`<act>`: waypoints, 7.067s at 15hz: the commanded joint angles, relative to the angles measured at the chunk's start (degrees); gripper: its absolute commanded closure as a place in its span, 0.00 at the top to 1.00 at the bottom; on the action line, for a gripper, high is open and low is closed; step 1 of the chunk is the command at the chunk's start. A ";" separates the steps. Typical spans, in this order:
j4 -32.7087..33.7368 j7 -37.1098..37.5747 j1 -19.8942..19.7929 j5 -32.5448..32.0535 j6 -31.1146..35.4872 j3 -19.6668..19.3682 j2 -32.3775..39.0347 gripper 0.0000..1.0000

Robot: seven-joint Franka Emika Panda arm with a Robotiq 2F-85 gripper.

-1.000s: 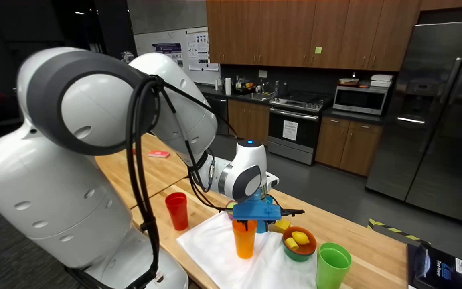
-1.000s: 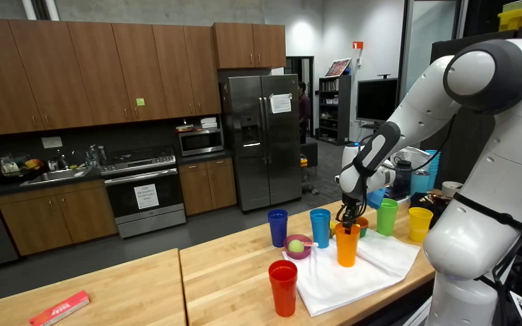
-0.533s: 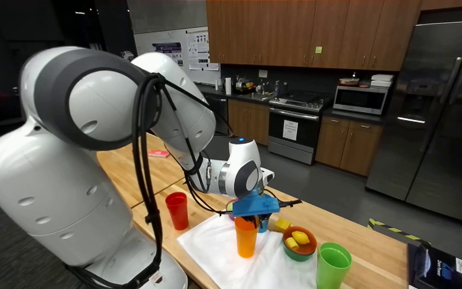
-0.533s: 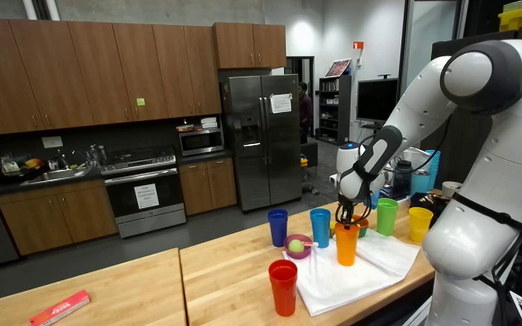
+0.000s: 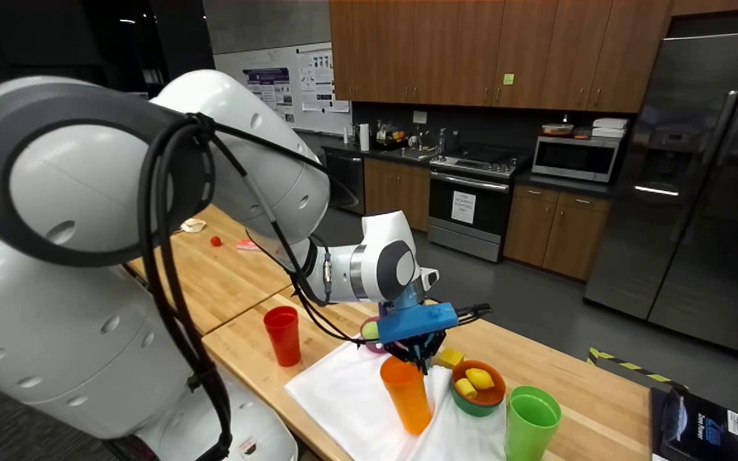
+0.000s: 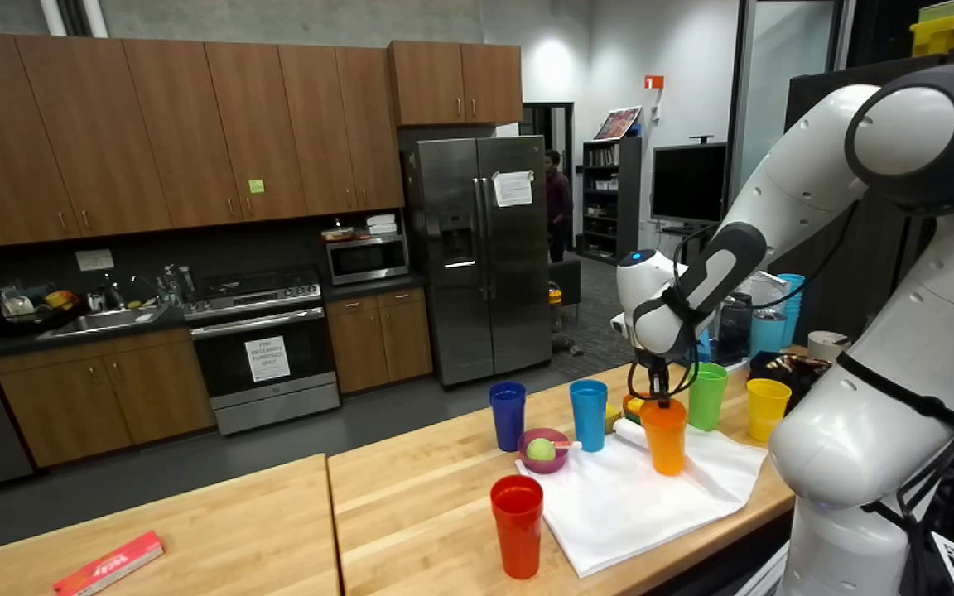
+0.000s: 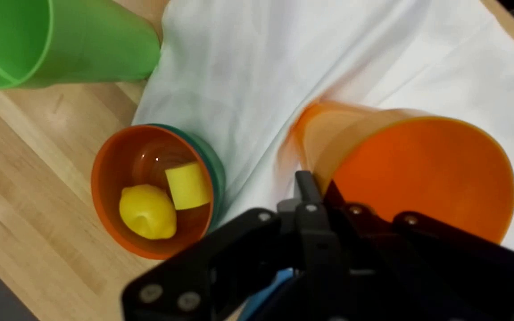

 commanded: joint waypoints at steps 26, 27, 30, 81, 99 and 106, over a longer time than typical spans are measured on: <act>-0.10 -14.40 22.67 33.53 2.72 3.27 -11.58 0.01; -0.14 -13.51 23.06 34.03 5.17 3.49 -10.64 0.01; -0.47 -8.44 25.15 34.79 15.24 6.11 -4.49 0.01; 7.95 22.28 18.29 10.62 33.70 18.89 16.73 1.00; 7.67 21.11 18.96 11.82 32.83 18.51 16.29 1.00; 7.71 21.11 18.96 11.82 32.83 18.51 16.36 1.00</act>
